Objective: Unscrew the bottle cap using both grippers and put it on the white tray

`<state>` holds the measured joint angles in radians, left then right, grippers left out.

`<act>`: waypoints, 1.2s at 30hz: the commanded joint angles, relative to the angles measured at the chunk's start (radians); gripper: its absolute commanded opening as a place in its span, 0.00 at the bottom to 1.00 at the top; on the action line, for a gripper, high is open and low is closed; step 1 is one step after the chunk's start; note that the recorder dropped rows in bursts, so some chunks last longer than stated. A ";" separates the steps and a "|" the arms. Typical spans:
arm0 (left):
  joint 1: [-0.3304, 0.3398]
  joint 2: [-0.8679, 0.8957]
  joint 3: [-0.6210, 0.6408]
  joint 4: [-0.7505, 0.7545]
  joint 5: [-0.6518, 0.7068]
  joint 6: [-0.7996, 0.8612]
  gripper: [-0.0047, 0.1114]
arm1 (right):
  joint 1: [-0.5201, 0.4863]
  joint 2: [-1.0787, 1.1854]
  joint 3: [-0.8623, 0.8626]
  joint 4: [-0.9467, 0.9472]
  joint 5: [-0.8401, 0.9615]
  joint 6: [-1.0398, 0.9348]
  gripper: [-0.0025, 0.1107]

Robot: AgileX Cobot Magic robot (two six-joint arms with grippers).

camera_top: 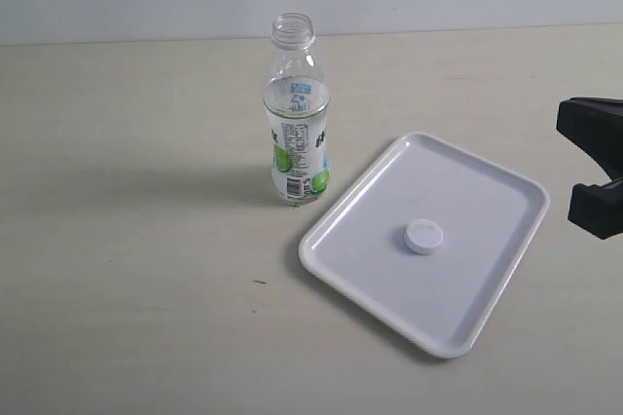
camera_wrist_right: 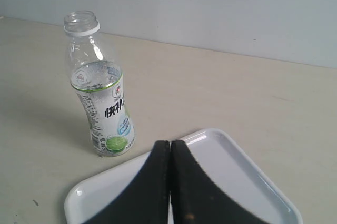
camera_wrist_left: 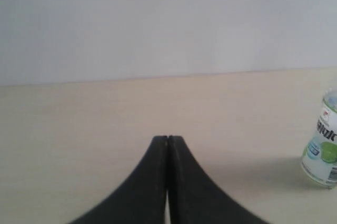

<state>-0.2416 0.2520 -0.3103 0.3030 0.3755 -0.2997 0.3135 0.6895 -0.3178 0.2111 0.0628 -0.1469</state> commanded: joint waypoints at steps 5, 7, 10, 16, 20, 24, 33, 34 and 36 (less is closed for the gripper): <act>0.054 -0.252 0.004 0.003 0.071 0.004 0.04 | 0.001 -0.002 0.007 -0.003 -0.004 0.000 0.02; 0.054 -0.252 0.004 0.003 0.071 0.004 0.04 | 0.001 -0.002 0.007 -0.001 -0.004 0.000 0.02; 0.054 -0.252 0.004 0.003 0.071 0.004 0.04 | 0.001 -0.002 0.007 -0.001 -0.004 0.000 0.02; 0.054 -0.252 0.049 -0.008 -0.055 -0.025 0.04 | 0.001 -0.002 0.007 -0.001 -0.004 0.002 0.02; 0.054 -0.252 0.107 -0.036 -0.131 -0.025 0.04 | 0.001 -0.002 0.007 -0.001 -0.004 0.002 0.02; 0.054 -0.252 0.149 -0.067 -0.133 -0.013 0.04 | 0.001 -0.002 0.007 -0.008 -0.004 0.002 0.02; 0.054 -0.252 0.224 -0.287 -0.135 0.257 0.04 | 0.001 -0.002 0.007 -0.009 -0.021 0.002 0.02; 0.054 -0.252 0.235 -0.292 -0.135 0.283 0.04 | 0.001 -0.002 0.007 -0.009 -0.021 0.002 0.02; 0.054 -0.252 0.261 -0.303 -0.135 0.319 0.04 | 0.001 -0.002 0.007 -0.009 -0.021 0.002 0.02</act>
<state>-0.1896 0.0047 -0.0773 0.0337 0.2547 -0.0436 0.3135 0.6895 -0.3178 0.2111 0.0591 -0.1469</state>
